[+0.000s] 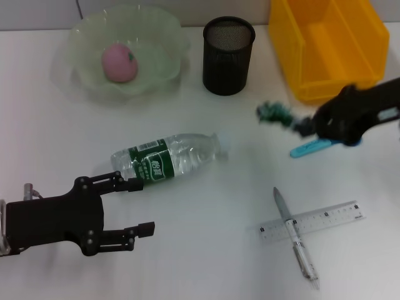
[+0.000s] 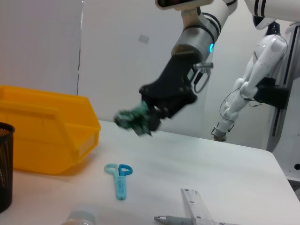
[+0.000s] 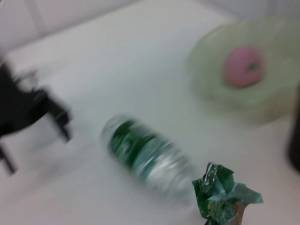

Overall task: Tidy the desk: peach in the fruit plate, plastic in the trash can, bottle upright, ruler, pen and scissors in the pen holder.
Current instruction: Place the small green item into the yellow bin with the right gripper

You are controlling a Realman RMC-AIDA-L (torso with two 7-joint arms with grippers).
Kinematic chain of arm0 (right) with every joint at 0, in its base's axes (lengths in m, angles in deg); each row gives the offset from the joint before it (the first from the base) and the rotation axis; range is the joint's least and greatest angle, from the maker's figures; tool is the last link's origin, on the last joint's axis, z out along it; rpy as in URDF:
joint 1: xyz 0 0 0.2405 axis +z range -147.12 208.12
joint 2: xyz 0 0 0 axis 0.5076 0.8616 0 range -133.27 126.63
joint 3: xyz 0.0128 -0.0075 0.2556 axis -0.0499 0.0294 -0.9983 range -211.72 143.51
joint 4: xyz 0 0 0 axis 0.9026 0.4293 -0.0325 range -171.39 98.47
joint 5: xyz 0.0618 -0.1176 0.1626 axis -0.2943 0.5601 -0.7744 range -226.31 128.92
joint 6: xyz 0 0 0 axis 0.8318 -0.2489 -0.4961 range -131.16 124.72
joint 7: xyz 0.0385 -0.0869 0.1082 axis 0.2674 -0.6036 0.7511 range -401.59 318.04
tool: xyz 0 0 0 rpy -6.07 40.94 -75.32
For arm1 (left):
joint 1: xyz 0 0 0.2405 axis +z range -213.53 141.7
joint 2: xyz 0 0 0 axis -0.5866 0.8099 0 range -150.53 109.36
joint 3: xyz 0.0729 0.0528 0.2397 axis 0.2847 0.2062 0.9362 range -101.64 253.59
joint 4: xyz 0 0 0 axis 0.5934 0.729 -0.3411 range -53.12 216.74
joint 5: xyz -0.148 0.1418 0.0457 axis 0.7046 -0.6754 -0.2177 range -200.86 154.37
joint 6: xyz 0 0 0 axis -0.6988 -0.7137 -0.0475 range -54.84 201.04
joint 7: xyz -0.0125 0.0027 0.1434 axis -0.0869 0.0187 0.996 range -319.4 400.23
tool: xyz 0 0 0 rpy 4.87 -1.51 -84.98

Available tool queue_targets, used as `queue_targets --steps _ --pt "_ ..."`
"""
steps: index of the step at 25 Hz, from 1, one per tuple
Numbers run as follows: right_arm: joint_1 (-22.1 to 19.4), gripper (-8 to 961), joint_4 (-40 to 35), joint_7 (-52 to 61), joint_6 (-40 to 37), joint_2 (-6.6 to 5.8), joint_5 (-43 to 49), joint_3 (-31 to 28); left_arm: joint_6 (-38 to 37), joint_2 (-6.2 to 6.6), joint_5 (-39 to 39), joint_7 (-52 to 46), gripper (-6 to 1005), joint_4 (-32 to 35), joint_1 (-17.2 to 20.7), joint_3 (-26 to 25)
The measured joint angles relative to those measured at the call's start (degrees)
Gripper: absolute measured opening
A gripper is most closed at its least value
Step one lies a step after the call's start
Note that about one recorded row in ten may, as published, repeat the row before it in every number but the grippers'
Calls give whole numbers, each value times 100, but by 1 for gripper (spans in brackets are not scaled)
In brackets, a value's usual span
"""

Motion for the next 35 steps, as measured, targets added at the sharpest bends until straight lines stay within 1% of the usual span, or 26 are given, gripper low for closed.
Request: queue_targets --steps 2,4,6,7,8,11,12,13,16,17,18,19,20,22,23,26,27,28,29,30,32,35 --pt "-5 49 129 -2 131 0 -28 -607 0 -2 6 0 728 2 -3 0" --pt "-7 49 200 -9 207 0 -53 -724 0 -8 15 0 727 4 -14 -39" --pt "-45 50 415 -77 459 11 -157 -863 0 -9 14 0 726 4 -25 -65" --pt "-130 50 602 -209 738 29 -331 -900 0 -9 14 0 726 4 -25 -65" --pt "-130 49 602 -209 738 29 -331 -900 0 -11 15 0 725 4 -35 -74" --pt "-327 46 863 -504 1150 50 -785 -917 0 -34 21 0 724 8 -45 -169" --pt "-486 45 1051 -779 1338 51 -1226 -920 0 -64 10 10 723 12 -44 -313" --pt "-486 45 1051 -779 1338 51 -1226 -920 0 -64 10 10 723 12 -44 -313" --pt "-738 44 1312 -1209 1556 52 -1883 -929 -9 -107 17 98 721 10 -20 -486" --pt "-924 43 1488 -1511 1713 56 -2333 -933 -18 -153 23 185 721 6 -2 -607" --pt "-924 43 1488 -1511 1713 56 -2333 -933 -18 -153 23 185 720 6 -2 -607" --pt "-1061 43 1684 -1830 1875 64 -2734 -934 -21 -179 25 211 720 6 4 -652" --pt "-1061 42 1684 -1830 1875 64 -2734 -934 -24 -195 25 234 719 8 9 -705" --pt "-1192 41 2051 -2283 2145 74 -3318 -937 -32 -216 23 254 718 12 13 -749" --pt "-1192 41 2051 -2283 2145 74 -3318 -937 -32 -216 23 254 718 12 13 -749" --pt "-1213 40 2410 -2617 2436 73 -3668 -951 -36 -223 7 266 716 13 2 -751" --pt "-1185 40 2589 -2772 2677 73 -3826 -956 -43 -225 1 269 715 13 -9 -753" --pt "-1185 40 2589 -2772 2677 73 -3826 -956 -43 -225 1 269 715 13 -9 -753" --pt "-1132 39 2738 -2871 2929 86 -3940 -959 -50 -227 -1 271 714 13 -12 -753" --pt "-1132 39 2738 -2871 2929 86 -3940 -959 -57 -228 -4 271 714 13 -13 -754" --pt "-1041 39 2856 -2937 3240 118 -4005 -956 -81 -233 -6 272 713 13 -19 -755" --pt "-877 38 3018 -3061 3598 133 -4028 -943 -130 -234 -6 272 711 13 -10 -756"
